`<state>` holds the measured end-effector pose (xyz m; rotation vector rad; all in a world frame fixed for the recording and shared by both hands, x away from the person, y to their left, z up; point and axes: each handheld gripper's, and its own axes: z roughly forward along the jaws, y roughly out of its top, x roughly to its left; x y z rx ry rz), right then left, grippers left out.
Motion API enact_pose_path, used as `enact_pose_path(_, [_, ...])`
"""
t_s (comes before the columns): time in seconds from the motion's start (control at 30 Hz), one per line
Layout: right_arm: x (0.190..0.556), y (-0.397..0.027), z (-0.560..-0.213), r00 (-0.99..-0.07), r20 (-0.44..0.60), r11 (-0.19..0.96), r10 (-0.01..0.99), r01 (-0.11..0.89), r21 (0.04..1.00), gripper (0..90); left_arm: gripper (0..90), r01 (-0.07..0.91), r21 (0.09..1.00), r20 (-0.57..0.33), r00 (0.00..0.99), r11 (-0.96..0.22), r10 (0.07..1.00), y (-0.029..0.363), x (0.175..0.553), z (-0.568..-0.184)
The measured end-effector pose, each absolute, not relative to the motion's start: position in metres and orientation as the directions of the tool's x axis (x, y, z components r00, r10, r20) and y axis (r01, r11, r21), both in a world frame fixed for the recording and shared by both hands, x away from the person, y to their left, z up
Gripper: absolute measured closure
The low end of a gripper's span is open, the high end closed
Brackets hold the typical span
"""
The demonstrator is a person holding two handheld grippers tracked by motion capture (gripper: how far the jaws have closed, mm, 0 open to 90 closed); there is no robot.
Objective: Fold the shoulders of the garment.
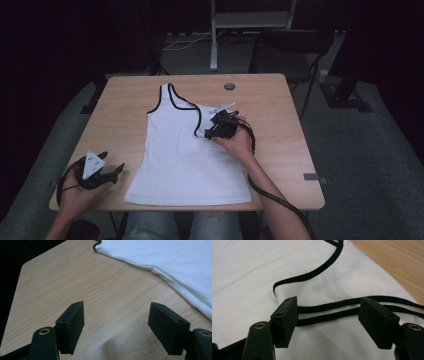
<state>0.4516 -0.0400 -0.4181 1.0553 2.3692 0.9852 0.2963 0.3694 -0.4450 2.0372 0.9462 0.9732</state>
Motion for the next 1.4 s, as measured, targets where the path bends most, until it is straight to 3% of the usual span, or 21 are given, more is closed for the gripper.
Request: enact_pose_path(1.4, [0.401,-0.102,-0.420,-0.562,-0.018,0.382,0.827,0.537,0.752,26.0,29.3,0.320,0.804,0.334,0.454,-0.501,0.826,0.370,0.297,-0.445])
